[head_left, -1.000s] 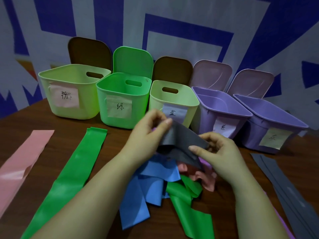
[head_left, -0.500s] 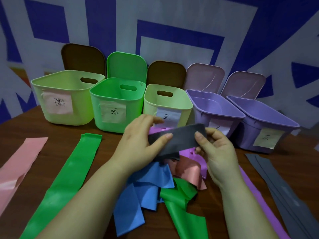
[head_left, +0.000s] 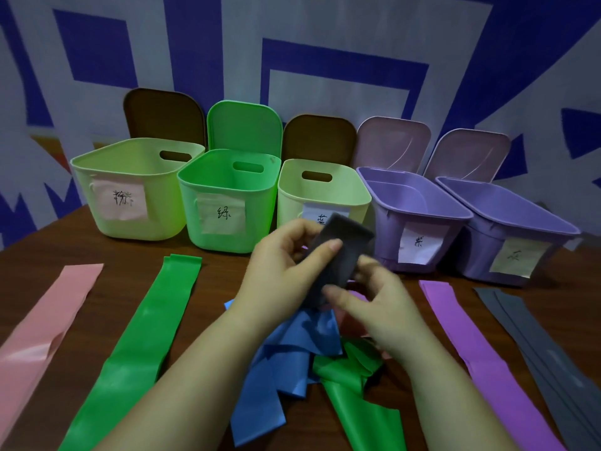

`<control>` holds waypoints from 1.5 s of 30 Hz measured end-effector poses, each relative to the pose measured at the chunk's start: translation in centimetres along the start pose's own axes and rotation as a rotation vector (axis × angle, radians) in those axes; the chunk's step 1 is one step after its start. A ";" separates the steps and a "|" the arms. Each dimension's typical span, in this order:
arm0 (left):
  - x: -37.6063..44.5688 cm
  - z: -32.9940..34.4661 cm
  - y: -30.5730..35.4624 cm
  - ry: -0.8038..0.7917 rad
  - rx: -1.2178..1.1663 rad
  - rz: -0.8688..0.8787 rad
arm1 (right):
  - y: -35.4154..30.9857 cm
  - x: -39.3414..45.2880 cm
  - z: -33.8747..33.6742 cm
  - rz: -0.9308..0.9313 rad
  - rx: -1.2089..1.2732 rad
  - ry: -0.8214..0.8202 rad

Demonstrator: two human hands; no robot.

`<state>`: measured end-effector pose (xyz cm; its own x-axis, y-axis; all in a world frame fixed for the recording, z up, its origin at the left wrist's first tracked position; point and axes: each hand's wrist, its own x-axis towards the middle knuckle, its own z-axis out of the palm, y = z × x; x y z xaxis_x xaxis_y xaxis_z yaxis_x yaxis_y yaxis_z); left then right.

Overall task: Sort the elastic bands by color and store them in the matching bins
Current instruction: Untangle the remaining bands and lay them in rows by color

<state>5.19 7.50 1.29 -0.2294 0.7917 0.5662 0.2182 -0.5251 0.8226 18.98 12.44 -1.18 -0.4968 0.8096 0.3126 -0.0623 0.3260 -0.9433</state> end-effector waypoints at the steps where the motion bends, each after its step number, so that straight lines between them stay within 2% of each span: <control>1: 0.1 -0.1 -0.1 0.045 -0.059 -0.035 | 0.4 0.0 0.4 0.001 -0.037 -0.009; 4: 0.3 -0.3 -0.5 0.192 -0.133 -0.134 | 0.4 0.0 1.2 -0.013 0.052 -0.002; 6: 0.4 -0.4 -0.8 0.231 -0.141 -0.160 | 0.1 -0.1 1.6 -0.017 0.112 0.013; 11: 0.5 -0.7 -1.0 0.190 -0.127 -0.159 | 0.2 0.0 1.8 0.022 0.188 0.111; 17: 0.5 -1.0 -0.1 0.006 -0.268 -0.303 | -0.2 -0.1 1.3 0.017 0.204 0.113; 23: 0.5 -1.3 0.7 -0.075 -0.200 -0.152 | -0.4 0.5 1.8 0.015 0.307 0.065; 27: 0.0 -0.9 0.6 -0.057 -0.091 -0.068 | 0.2 0.6 2.1 0.062 0.351 0.043; 30: 0.3 -0.7 0.9 -0.028 0.070 -0.010 | -0.2 0.7 2.2 0.052 0.299 0.065; 35: 3.7 -0.7 4.9 -0.042 0.312 0.115 | -4.4 2.0 1.2 -0.093 0.138 0.156; 39: 6.7 -1.3 9.3 -0.058 0.404 0.107 | -8.0 3.2 0.4 -0.147 0.031 0.180; 43: 8.2 -1.8 11.9 -0.101 0.486 0.075 | -10.1 3.6 -0.1 -0.163 -0.030 0.126; 45: 8.3 -1.9 13.0 -0.136 0.452 0.041 | -10.7 3.4 -0.2 -0.171 -0.024 0.141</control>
<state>4.28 6.71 16.77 -0.0918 0.8228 0.5608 0.6222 -0.3924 0.6775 18.16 11.85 9.97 -0.3550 0.8011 0.4819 -0.1135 0.4747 -0.8728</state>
